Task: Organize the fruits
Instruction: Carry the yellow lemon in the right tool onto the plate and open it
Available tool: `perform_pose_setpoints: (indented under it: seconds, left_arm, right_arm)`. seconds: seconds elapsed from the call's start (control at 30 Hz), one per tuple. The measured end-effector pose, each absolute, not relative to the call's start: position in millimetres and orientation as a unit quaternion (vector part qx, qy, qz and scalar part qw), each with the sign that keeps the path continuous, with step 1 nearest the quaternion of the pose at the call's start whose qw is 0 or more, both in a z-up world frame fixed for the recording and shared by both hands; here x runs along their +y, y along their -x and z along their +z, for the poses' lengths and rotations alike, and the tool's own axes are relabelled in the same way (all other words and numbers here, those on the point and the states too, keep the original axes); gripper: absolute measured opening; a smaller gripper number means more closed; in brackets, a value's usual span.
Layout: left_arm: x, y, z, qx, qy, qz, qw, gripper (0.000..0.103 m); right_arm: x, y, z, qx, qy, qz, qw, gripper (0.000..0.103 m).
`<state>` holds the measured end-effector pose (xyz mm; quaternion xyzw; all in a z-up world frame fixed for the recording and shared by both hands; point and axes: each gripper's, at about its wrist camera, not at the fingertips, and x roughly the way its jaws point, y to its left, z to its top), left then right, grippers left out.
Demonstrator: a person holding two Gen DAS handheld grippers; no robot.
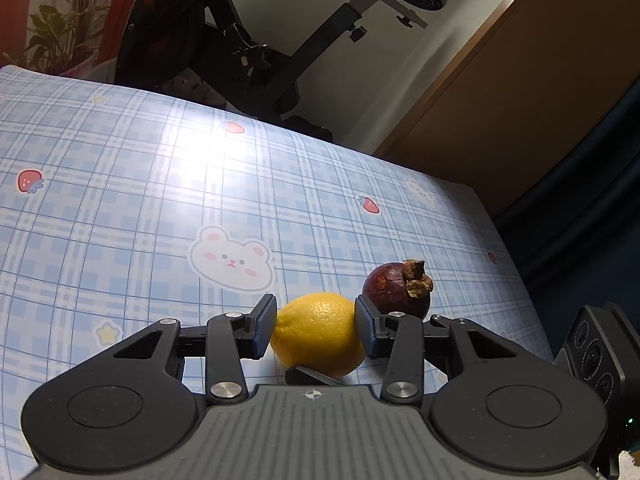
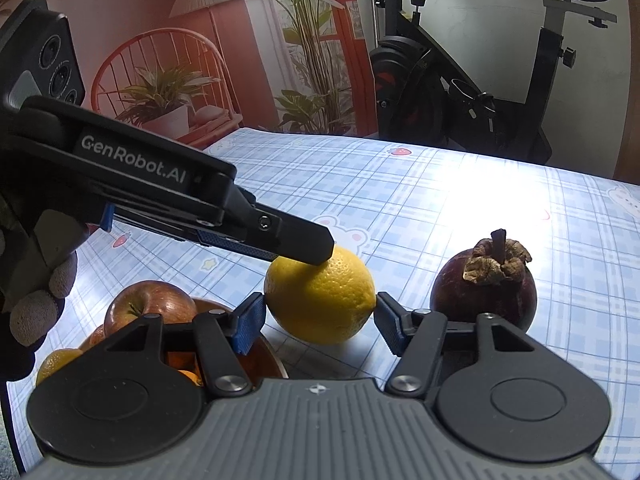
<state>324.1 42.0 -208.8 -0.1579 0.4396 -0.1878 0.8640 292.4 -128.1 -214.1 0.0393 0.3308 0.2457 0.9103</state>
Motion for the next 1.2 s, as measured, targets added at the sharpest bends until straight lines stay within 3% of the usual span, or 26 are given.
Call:
perform_pose_setpoints:
  seconds: [0.53, 1.2]
  left_arm:
    - [48.2, -242.0, -153.0, 0.423, 0.116, -0.209, 0.874, 0.045]
    - [77.4, -192.3, -177.8, 0.453, 0.125, -0.198, 0.86, 0.045]
  right_arm:
    - [-108.7, -215.5, -165.1, 0.307, -0.03, 0.269, 0.912, 0.062]
    - [-68.7, -178.7, -184.4, 0.354, 0.005, 0.285, 0.891, 0.062]
